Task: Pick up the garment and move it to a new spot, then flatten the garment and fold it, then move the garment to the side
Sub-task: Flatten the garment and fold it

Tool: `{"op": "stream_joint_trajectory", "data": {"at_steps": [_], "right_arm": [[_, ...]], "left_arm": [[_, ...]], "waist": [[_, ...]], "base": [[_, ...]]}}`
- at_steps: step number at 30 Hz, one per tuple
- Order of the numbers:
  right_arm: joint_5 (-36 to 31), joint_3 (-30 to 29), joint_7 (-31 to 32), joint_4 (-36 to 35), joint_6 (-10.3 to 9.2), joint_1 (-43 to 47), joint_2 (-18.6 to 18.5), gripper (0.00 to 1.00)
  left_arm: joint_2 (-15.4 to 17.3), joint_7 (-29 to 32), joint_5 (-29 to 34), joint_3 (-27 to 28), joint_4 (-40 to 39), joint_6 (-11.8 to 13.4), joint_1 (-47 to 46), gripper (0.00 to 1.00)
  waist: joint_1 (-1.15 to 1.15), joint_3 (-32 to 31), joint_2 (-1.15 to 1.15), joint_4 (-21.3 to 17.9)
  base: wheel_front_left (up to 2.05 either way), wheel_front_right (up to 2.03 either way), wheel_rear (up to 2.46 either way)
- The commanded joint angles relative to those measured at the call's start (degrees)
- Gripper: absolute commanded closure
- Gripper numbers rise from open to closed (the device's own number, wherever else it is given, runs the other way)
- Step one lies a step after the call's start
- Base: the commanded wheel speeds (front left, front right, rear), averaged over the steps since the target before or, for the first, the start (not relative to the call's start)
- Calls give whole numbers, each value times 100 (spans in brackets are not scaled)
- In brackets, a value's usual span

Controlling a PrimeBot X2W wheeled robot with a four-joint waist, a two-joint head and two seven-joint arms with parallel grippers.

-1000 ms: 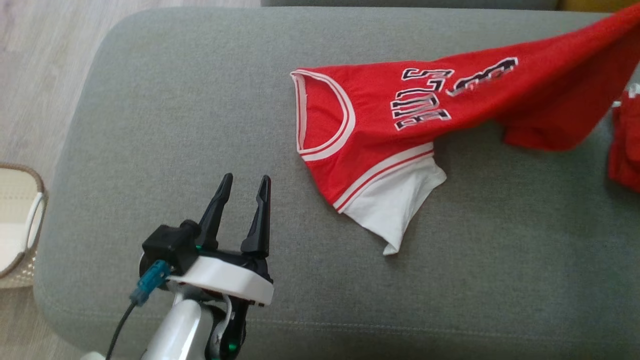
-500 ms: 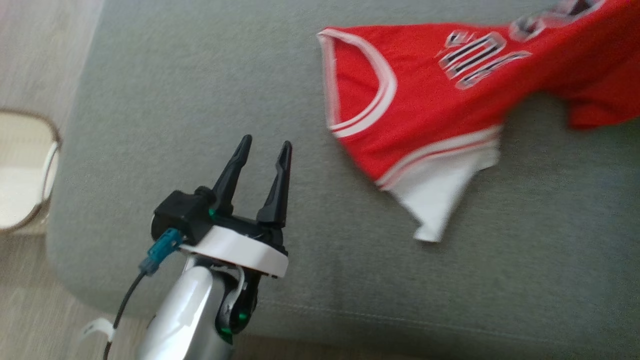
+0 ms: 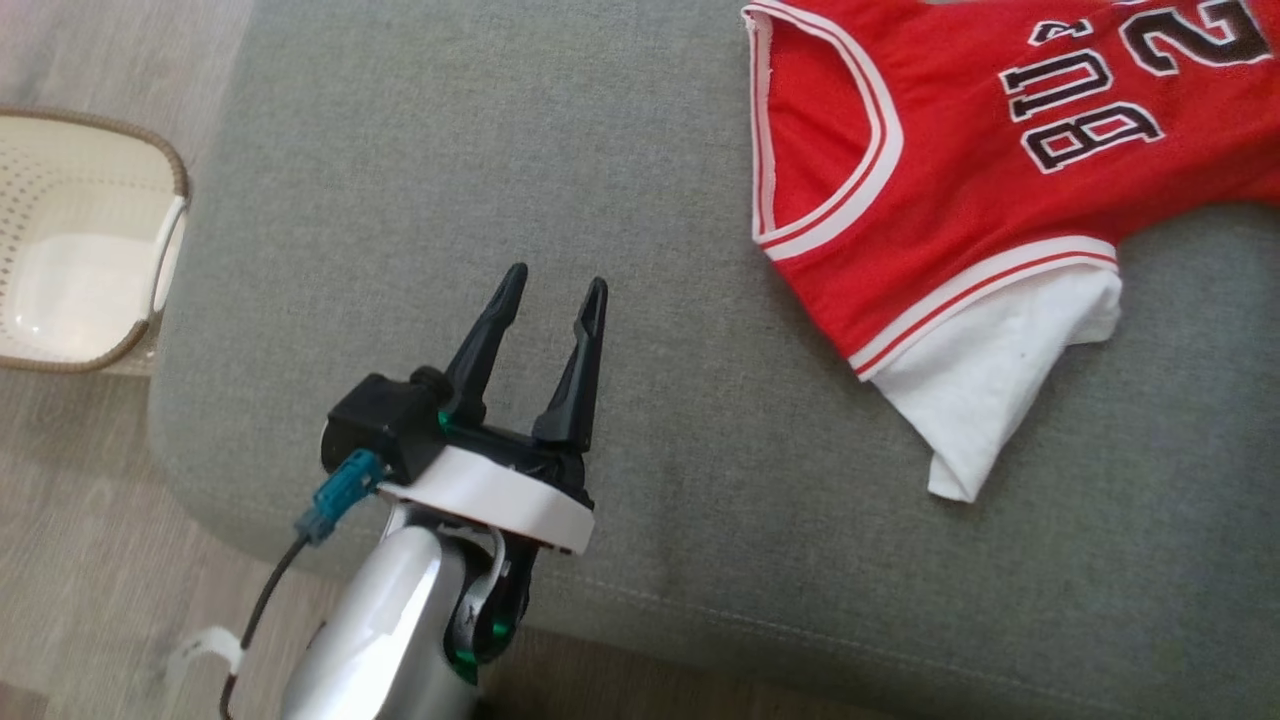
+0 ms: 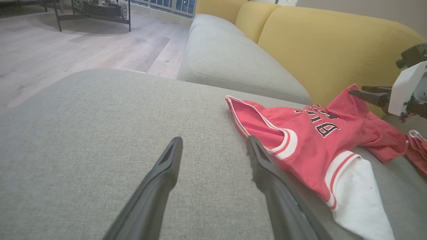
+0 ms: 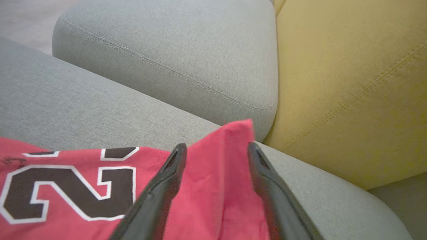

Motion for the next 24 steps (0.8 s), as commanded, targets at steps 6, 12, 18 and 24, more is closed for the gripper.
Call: {"op": "stream_joint_trajectory", "data": {"at_steps": [6,12,18,24], "right_arm": [[-174,-272,-314,80,-2,-173,253,0],[198,-294,-1045,115,-2,-146,797,0],[967,124,-1240,-588,-2,292,1365,0],[2193,699,-1246,-2739,-2,2055,1736,0]], "left_arm": [[34,-29,1,219,-207,35,-204,0],[34,-29,53,336,-221,56,-114,0],[34,-29,35,437,-185,59,31,0],[34,-29,-59,499,-92,96,305,0]], "waist": [[-1,-280,0,-290],[-1,-697,0,-804],[-1,-1124,0,-1366],[-1,-1504,0,-1962]], "base": [[0,0,0],[0,0,0],[0,0,0],[0,0,0]]}}
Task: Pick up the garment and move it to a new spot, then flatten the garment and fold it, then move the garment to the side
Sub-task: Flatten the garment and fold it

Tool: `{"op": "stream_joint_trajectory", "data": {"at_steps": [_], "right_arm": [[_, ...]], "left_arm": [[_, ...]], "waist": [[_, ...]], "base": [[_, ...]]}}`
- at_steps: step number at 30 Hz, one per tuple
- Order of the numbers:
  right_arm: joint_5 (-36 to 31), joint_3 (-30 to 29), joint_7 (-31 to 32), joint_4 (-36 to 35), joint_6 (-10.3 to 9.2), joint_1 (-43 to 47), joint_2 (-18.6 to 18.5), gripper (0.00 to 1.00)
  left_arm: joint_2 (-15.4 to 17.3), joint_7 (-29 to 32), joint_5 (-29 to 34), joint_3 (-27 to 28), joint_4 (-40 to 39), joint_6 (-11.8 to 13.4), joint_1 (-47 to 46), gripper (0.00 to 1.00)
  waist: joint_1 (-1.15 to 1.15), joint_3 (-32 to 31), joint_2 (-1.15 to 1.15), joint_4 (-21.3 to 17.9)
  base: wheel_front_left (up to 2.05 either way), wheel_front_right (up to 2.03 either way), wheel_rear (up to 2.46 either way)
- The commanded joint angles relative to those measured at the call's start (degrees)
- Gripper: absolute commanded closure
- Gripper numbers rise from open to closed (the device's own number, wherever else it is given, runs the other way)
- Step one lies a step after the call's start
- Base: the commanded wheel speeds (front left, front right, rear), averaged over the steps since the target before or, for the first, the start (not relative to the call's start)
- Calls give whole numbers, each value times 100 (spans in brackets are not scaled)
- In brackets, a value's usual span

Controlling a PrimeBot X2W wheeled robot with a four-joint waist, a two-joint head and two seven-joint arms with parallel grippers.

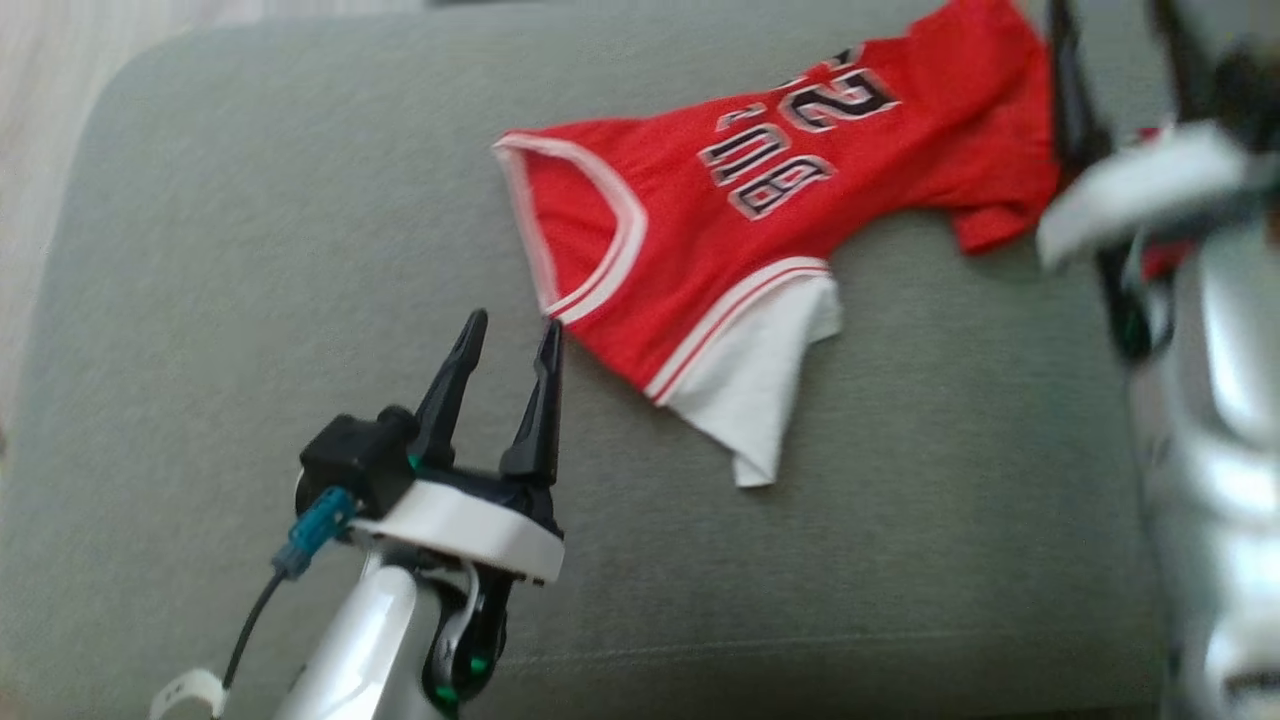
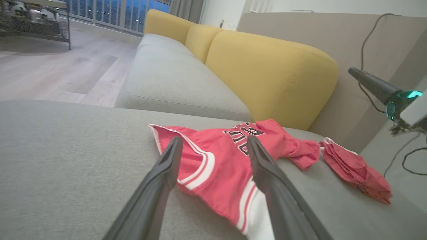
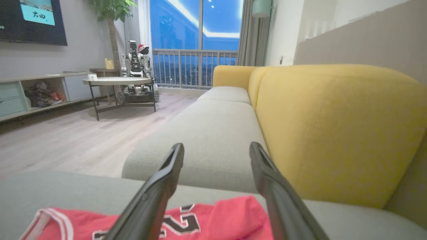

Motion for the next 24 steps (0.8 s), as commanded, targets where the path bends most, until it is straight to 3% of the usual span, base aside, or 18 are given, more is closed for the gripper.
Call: {"op": "stream_joint_trajectory", "data": {"at_steps": [1,6,12,17,24], "right_arm": [[135,128,-51,-452,-2,229,97,0],[429,-36,-51,-1880,-2,1610,244,0],[462,-148,-41,-2877,-2,2408,454,0],[290,-270,146,-3180,-2,2596,539,0],[338,-365,150,-3259,-2,2639,573,0]], "left_arm": [[36,-29,-67,199,-150,23,-64,0],[36,-29,-508,299,36,62,45,0],[36,-29,-990,379,589,211,-47,0],[36,-28,-1534,322,1406,468,-280,0],[36,-29,-2009,31,1983,267,-737,0]], "waist": [[1,-253,0,-332],[1,-238,0,-633],[1,-140,0,-958],[1,-52,0,-1229],[1,57,0,-1412]], "base": [[0,0,0],[0,0,0],[0,0,0],[0,0,0],[0,0,0]]}}
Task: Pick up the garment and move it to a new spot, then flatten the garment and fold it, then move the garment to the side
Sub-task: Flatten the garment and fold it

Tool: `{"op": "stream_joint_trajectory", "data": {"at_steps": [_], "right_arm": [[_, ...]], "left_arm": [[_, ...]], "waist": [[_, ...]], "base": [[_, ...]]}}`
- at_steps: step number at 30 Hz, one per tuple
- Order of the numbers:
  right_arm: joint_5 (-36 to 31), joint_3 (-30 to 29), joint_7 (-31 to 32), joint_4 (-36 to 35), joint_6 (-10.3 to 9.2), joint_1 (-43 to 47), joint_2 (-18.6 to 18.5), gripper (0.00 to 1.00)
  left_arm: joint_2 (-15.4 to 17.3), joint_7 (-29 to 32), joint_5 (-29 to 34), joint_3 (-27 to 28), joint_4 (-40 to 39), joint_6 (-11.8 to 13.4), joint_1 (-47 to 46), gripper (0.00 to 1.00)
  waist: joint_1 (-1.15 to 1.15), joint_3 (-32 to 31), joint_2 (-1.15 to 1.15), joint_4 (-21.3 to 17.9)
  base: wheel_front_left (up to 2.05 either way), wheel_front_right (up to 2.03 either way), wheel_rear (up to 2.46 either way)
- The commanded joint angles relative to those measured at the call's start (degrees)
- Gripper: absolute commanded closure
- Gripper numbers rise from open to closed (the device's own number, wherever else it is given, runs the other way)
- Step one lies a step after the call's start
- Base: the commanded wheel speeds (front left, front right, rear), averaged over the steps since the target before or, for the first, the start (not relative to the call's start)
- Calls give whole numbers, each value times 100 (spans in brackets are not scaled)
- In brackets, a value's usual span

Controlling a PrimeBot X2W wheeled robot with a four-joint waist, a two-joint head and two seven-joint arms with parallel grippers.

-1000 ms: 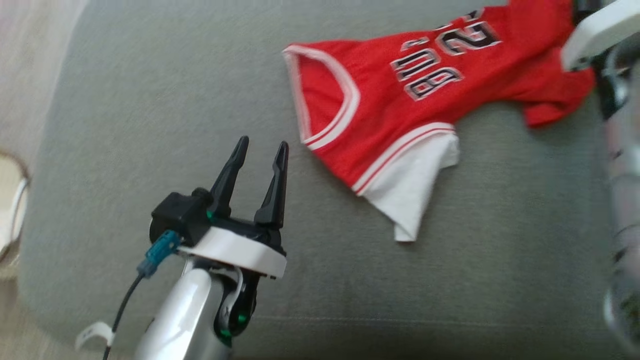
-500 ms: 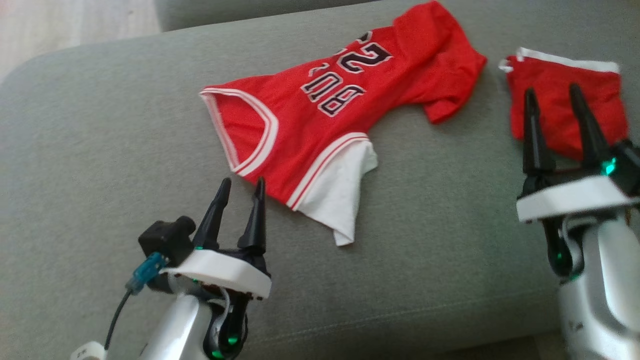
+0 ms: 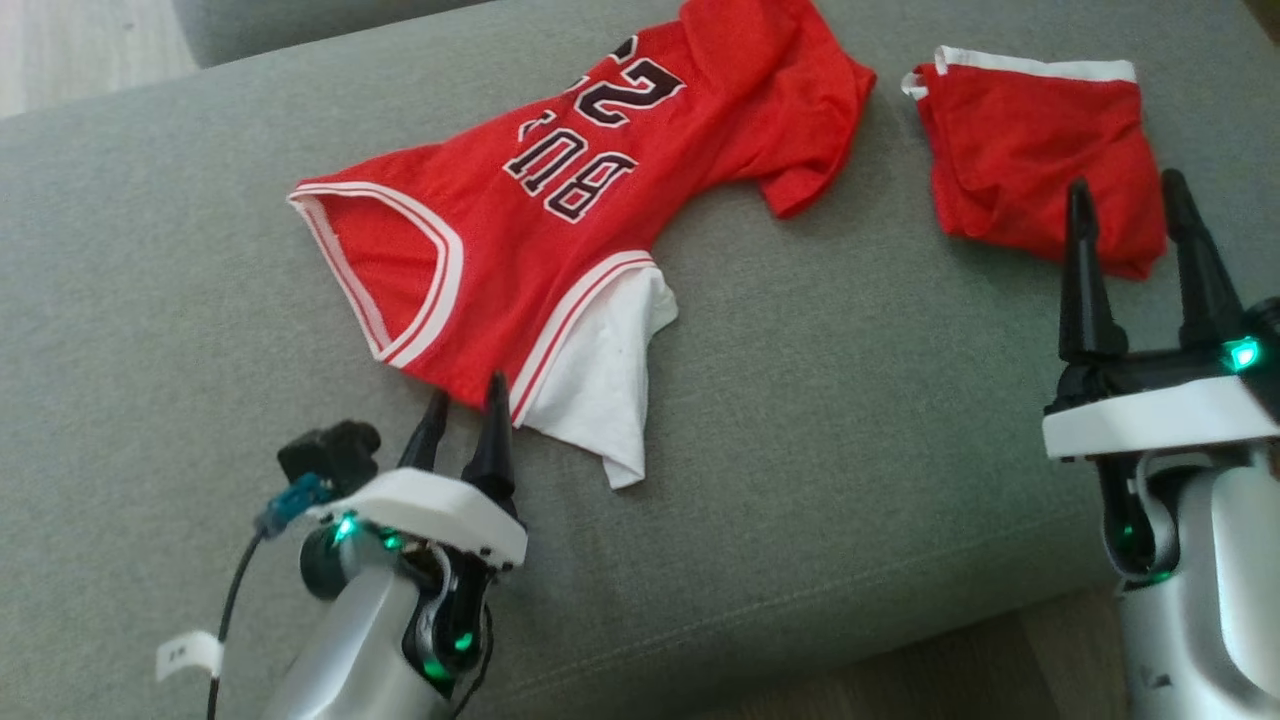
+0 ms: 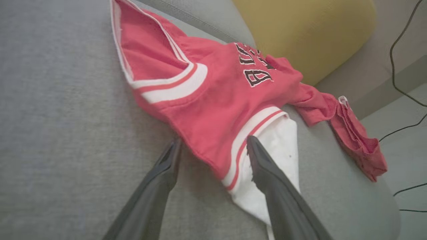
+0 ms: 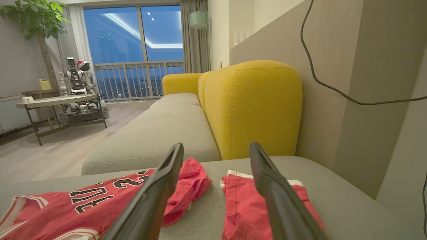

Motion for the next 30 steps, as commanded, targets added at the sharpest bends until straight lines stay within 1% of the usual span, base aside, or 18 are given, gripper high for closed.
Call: {"op": "stream_joint_trajectory", "data": {"at_steps": [1,6,7,8,9,11,14,20,24,30], "right_arm": [[59,141,-1,-249,-2,-66,50,0],[72,202,-34,-270,-2,-111,52,0],[86,211,-43,-280,-2,-128,52,0],[101,214,-52,-291,-2,-141,52,0],[115,213,-61,-302,-2,-150,52,0],[136,206,-76,-319,-2,-157,52,0],[148,164,-101,-310,-2,-145,52,0],[143,117,-129,-228,-2,-125,53,0],[117,83,-138,-101,-2,-128,53,0],[102,137,-138,136,-2,-155,53,0]], "left_arm": [[36,-30,-164,77,1,-75,-295,0],[36,-30,-194,-73,347,-114,-545,0],[36,-30,-196,-113,420,-148,-613,13],[36,-30,-199,-137,472,-190,-682,87],[36,-30,-199,-155,524,-241,-745,100],[36,-30,-175,-158,611,-325,-864,100],[55,-30,-39,-50,583,-357,-974,100],[291,-30,364,484,38,-355,-956,100],[576,-30,559,829,-392,-373,-845,100],[1232,41,626,1177,-884,-323,-598,100]], "waist": [[0,50,0,-70],[0,128,0,-156],[0,151,0,-171],[0,170,0,-176],[0,186,0,-180],[0,216,0,-176],[0,227,0,-126],[0,146,0,69],[0,28,0,233],[0,-78,0,476]], "base": [[0,0,0],[0,0,0],[0,0,0],[0,0,0],[0,0,0],[0,0,0],[0,0,0],[0,0,0],[0,0,0],[0,0,0]]}}
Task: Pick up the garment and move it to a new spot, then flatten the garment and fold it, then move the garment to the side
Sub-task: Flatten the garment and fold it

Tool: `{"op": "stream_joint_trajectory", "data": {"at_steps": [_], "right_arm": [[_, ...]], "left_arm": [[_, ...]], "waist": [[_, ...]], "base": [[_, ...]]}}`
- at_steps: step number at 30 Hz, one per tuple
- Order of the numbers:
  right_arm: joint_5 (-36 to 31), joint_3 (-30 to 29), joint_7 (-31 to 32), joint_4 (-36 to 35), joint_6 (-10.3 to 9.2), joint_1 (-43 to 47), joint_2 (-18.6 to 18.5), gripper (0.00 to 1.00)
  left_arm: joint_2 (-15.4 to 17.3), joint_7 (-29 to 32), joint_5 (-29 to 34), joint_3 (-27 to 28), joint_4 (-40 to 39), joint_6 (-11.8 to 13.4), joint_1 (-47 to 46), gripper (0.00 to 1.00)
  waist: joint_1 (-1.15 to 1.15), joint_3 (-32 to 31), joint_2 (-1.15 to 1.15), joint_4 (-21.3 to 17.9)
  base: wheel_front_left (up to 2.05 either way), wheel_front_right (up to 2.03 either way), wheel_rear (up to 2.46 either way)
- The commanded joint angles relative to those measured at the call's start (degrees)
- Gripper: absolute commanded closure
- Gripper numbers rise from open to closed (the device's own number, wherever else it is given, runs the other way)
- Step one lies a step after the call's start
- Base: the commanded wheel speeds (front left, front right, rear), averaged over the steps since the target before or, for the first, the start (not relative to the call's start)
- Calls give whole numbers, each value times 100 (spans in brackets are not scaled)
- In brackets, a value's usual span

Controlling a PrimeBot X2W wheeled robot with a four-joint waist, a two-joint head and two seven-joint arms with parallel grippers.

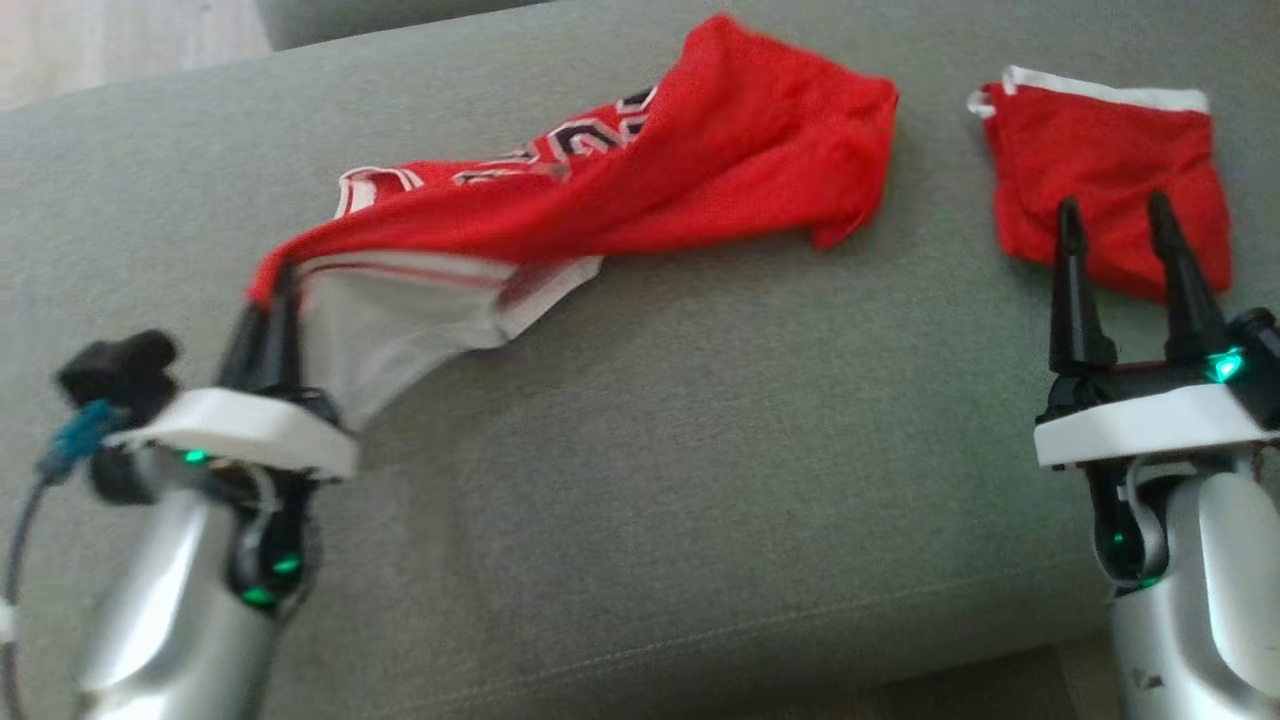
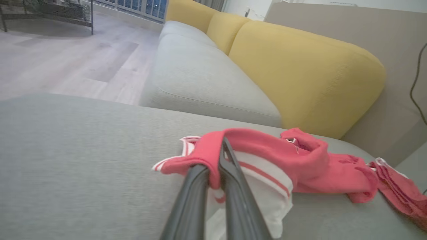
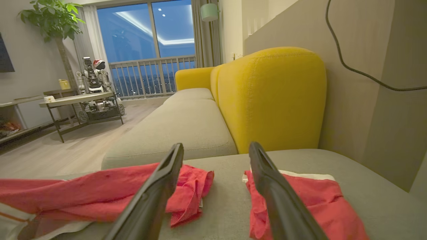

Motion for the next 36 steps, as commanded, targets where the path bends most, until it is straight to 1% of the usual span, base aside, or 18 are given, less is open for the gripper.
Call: {"op": "stream_joint_trajectory", "data": {"at_steps": [1,4,6,9,14,15,16,17,18,21,22,23,26,30,35,36], "right_arm": [[-7,141,-45,-133,-2,-175,24,0],[4,195,-48,-32,-2,-189,24,0],[-16,217,-51,20,-2,-195,24,0],[-20,245,-50,110,-2,-209,25,0],[-12,359,-4,261,-2,-282,25,0],[-17,388,10,284,-2,-296,25,0],[-22,401,19,301,-2,-306,25,0],[-22,401,19,301,-2,-306,25,0],[-25,404,29,316,-2,-315,25,0],[-47,392,69,337,-2,-331,25,0],[-79,379,97,336,-2,-334,25,0],[-79,379,97,336,-2,-334,25,0],[-122,344,142,291,-2,-332,25,0],[-172,310,224,178,-2,-357,25,0],[-299,283,420,89,-2,-487,25,0],[-338,257,520,85,-2,-583,25,0]], "left_arm": [[317,35,25,328,-293,57,-119,100],[560,160,-9,513,-555,193,-27,100],[659,271,-60,604,-700,265,36,100],[823,572,-5,549,-721,349,147,100],[803,1007,129,221,-363,435,285,100],[782,1062,163,160,-263,463,295,77],[761,1094,205,105,-171,493,299,30],[761,1094,205,105,-171,493,299,30],[737,1090,246,61,-92,523,292,0],[642,926,347,-23,55,571,226,0],[574,705,399,-24,82,606,163,0],[574,705,399,-24,82,606,163,0],[446,328,436,2,6,635,99,0],[256,61,491,45,-316,701,141,0],[33,-19,533,-28,-790,736,419,0],[-7,-34,605,-77,-955,753,508,0]], "waist": [[0,-44,0,106],[0,-49,0,207],[0,-41,0,271],[0,-28,0,337],[0,0,0,385],[0,6,0,390],[0,11,0,397],[0,11,0,397],[0,16,0,408],[0,36,0,466],[0,41,0,522],[0,41,0,522],[0,29,0,635],[0,11,0,857],[0,5,0,1208],[0,25,0,1343]], "base": [[0,0,0],[0,0,0],[0,0,0],[0,0,0],[0,0,0],[0,0,0],[0,0,0],[0,0,0],[0,0,0],[0,0,0],[0,0,0],[0,0,0],[0,0,0],[0,0,0],[0,0,0],[0,0,0]]}}
